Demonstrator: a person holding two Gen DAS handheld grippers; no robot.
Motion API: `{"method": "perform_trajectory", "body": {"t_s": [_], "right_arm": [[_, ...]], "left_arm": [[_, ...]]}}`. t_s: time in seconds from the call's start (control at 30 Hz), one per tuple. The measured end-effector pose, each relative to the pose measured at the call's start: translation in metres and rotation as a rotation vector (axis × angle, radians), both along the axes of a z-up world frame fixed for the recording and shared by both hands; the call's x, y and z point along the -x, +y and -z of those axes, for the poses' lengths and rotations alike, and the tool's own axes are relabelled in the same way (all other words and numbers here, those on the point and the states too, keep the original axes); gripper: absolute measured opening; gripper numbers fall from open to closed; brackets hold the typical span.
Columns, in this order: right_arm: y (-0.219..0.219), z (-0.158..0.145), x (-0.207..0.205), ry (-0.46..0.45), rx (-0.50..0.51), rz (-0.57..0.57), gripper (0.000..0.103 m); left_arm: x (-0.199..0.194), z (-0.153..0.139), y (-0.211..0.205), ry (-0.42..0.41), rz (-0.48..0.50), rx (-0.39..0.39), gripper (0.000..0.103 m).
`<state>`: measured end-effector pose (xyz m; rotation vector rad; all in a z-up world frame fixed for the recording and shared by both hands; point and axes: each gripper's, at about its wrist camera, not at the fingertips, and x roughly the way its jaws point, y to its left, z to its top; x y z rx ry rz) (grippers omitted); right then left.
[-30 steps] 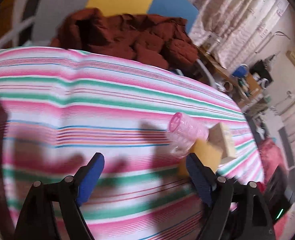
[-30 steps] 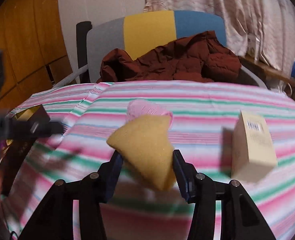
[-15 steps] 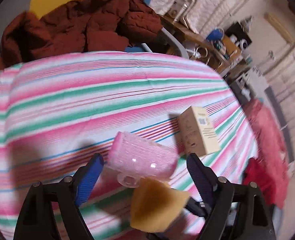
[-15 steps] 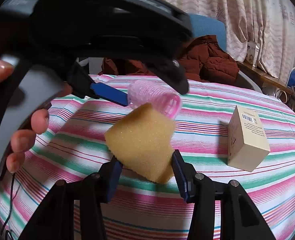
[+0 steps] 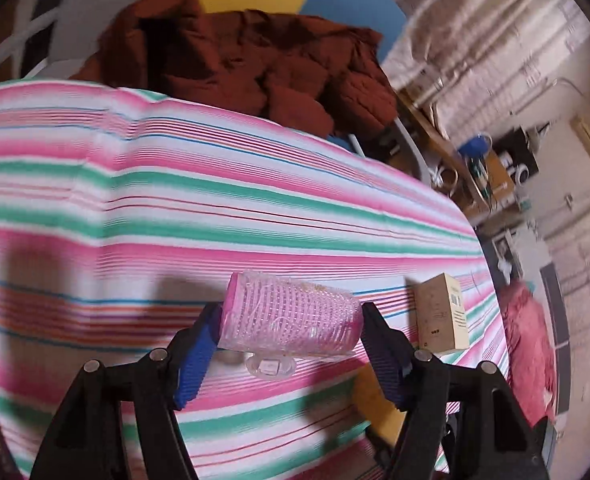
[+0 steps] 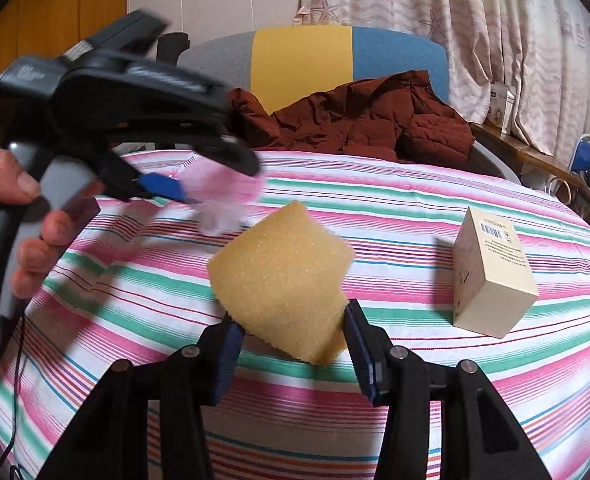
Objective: Organize objects
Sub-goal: 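Grasp the pink hair roller with the left tool while the right holds the yellow sponge, then carry the pink hair roller into the gold tray and open the left tool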
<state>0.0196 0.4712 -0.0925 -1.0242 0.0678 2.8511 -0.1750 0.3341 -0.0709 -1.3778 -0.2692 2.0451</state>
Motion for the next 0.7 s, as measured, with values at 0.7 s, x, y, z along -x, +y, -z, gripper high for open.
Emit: {"method": "perform_trajectory", "body": {"t_s": [0.7], "right_arm": [[-0.008,0.003,-0.003,-0.013,-0.083,0.066,0.045]], "left_arm": [[-0.096,-0.068,-0.128,0.414,-0.121,0.251,0.070]]}}
